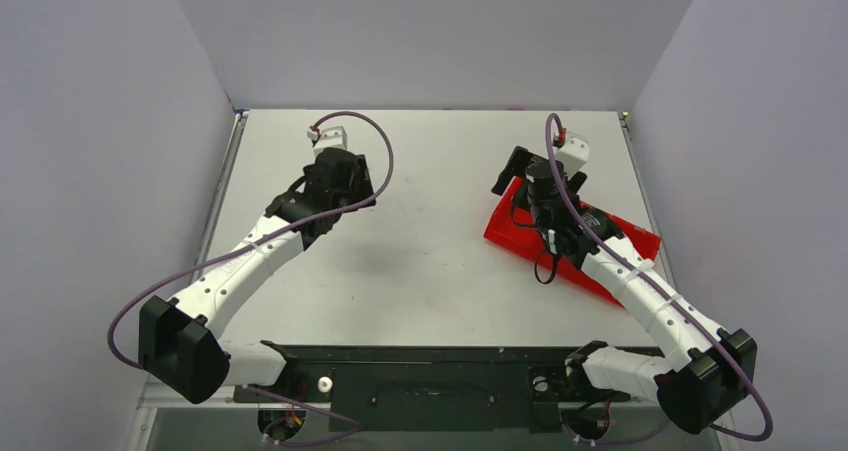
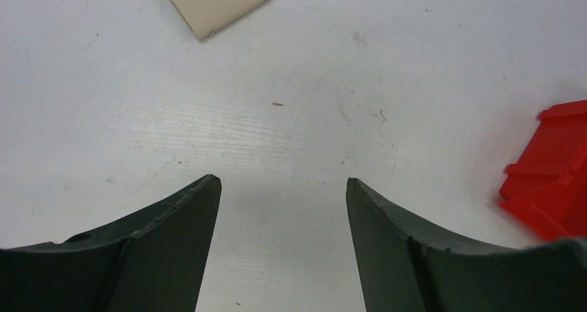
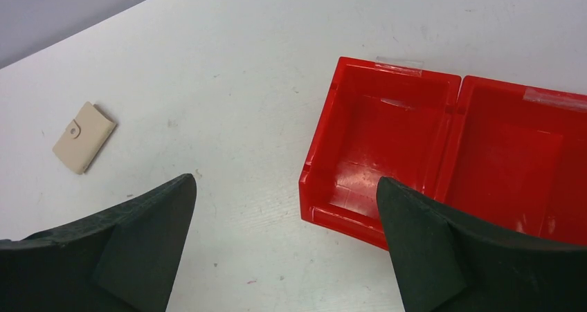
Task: Take the credit cards out of the card holder
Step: Open the card holder at the center of the board.
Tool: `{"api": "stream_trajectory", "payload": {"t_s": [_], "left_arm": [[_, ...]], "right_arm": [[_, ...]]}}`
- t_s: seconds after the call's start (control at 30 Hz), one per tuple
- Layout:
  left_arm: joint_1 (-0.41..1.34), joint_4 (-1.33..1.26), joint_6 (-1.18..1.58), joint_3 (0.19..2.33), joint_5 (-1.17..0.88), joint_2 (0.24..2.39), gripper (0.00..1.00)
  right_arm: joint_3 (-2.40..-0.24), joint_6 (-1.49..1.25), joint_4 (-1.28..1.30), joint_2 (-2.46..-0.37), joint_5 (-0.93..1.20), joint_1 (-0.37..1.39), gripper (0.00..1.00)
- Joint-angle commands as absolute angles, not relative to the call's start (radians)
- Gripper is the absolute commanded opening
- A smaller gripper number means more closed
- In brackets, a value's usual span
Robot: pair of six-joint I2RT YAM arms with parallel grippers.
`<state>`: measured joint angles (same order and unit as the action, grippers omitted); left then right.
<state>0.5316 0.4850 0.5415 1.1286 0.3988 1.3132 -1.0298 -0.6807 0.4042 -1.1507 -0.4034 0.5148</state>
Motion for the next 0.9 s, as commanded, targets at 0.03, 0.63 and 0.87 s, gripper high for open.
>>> {"api": "stream_trajectory", "payload": {"t_s": [0.03,0.63,0.87], "left_arm": [[0.537,0.492,0.536,1.181,0.424,1.309,0.65],[0.389,0.536,0.653,1.292,0.389,1.468,0.65],[0.281,0.487,0.685,1.401,0.371,1.671,0.65]], "right_arm": [[-1.037,-0.66,0.377,-1.145,-0.414,0.519,1.0],[-1.031,-0.662,0.369,-1.152,-0.398,0.519,1.0],[-1.03,-0.653,0.376,-1.157,-0.382,0.524,1.0]]}}
